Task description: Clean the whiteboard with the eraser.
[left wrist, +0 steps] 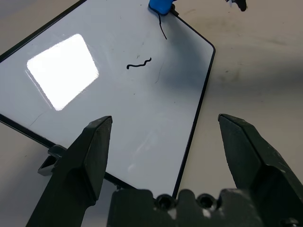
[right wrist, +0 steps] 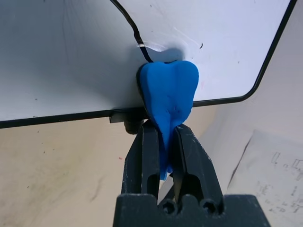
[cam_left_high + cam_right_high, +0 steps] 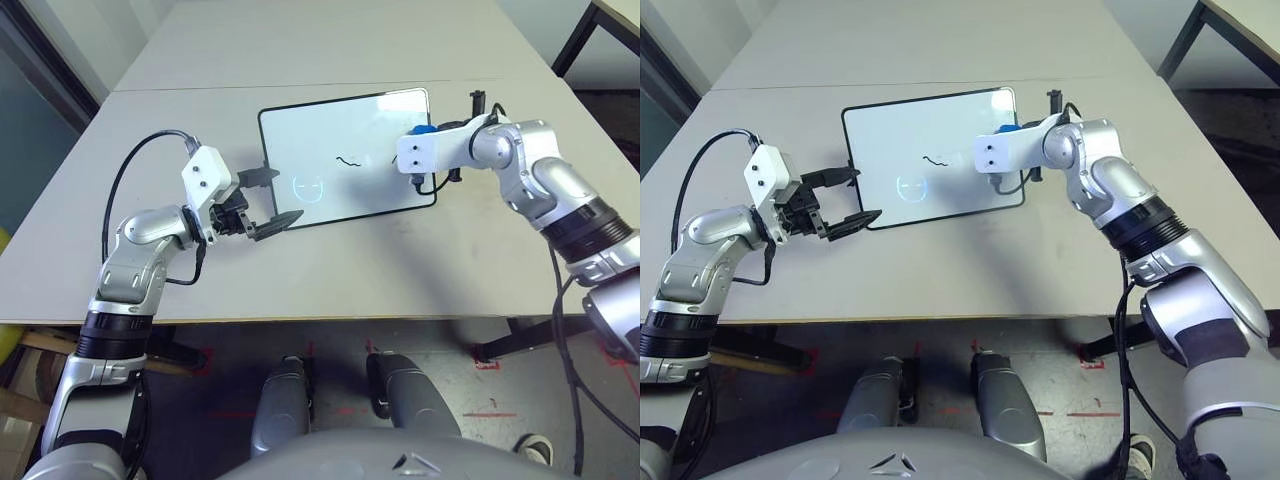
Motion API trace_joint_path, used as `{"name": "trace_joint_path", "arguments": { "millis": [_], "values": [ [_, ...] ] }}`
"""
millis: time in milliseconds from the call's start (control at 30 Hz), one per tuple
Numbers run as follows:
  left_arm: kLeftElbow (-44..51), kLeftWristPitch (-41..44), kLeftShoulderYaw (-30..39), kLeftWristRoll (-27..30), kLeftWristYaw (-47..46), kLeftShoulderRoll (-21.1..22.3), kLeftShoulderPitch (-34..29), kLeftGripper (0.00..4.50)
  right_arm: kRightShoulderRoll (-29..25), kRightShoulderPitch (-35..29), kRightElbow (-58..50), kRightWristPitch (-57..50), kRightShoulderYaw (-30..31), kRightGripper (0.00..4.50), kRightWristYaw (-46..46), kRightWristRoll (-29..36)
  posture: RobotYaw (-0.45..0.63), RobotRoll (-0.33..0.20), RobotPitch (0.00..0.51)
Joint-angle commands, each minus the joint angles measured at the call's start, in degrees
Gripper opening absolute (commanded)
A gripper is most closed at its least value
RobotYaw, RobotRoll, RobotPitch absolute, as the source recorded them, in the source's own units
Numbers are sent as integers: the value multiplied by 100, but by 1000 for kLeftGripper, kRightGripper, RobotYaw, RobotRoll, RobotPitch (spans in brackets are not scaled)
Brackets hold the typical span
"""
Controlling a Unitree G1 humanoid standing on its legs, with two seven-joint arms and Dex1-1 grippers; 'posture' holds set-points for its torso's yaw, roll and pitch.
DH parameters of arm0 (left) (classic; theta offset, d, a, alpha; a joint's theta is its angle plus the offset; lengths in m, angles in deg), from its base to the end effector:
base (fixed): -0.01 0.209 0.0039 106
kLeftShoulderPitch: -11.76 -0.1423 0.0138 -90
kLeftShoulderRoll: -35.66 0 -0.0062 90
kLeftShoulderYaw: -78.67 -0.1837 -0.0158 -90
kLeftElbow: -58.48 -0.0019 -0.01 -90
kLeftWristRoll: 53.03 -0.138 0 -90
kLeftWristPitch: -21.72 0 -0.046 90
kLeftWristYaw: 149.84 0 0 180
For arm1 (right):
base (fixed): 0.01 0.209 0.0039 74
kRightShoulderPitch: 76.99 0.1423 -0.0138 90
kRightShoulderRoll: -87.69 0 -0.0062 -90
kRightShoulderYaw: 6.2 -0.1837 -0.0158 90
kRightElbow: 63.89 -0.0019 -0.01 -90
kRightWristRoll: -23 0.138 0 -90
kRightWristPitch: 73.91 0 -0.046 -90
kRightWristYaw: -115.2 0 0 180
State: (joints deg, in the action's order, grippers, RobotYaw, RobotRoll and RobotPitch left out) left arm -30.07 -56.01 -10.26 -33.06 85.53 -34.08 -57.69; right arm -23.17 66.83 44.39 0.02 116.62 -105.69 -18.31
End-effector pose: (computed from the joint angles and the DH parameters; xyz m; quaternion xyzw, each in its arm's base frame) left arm 0.2595 0.2419 0.1594 0.1644 -0.0121 -0.4647 0.8700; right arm 0.3288 -0.1611 0.2131 -0.7209 0.0916 0.2097 0.6542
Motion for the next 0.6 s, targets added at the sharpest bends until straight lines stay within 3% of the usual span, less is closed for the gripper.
{"name": "trace_joint_path", "arguments": {
  "millis": [33,433,600],
  "values": [
    [56,-33,-50,-85,25,44,-15,4500,162,-115,6,45,-28,163,-14,-101,-117,0,100],
    [23,-67,-30,-95,27,70,-7,4500,538,-560,-631,99,80,144,-345,-341,-115,0,99],
    [24,-61,-40,-92,28,69,19,4500,469,-345,-231,139,-41,143,-187,-522,-118,0,98]
  ]
}}
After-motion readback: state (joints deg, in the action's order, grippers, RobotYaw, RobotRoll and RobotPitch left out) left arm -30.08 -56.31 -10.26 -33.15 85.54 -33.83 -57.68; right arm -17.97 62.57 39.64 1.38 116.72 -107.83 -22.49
